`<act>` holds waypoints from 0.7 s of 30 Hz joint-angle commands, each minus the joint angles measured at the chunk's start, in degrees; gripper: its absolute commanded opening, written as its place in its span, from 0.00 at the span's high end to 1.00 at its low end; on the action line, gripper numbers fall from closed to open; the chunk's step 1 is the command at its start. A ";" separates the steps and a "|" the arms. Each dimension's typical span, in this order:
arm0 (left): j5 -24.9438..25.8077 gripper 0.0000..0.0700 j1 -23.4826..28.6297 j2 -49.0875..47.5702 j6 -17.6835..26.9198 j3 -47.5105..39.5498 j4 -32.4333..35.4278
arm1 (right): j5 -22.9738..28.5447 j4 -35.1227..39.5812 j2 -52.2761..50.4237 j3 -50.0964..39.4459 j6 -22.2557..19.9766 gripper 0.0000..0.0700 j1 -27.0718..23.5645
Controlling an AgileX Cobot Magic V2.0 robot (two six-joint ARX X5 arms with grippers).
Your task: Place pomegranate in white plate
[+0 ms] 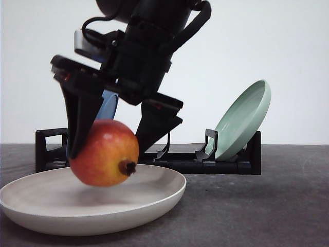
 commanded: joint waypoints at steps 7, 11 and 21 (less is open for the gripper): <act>-0.17 0.44 -0.13 0.33 -0.02 0.59 0.66 | 0.17 -1.91 2.13 1.29 -0.49 0.33 1.13; -0.17 0.44 -0.13 0.33 -0.02 0.59 0.63 | 0.15 -2.08 2.13 1.29 -0.20 0.32 1.15; -0.16 0.44 -0.13 0.33 -0.02 0.59 0.63 | 0.09 -2.04 2.13 1.29 -0.22 0.13 1.26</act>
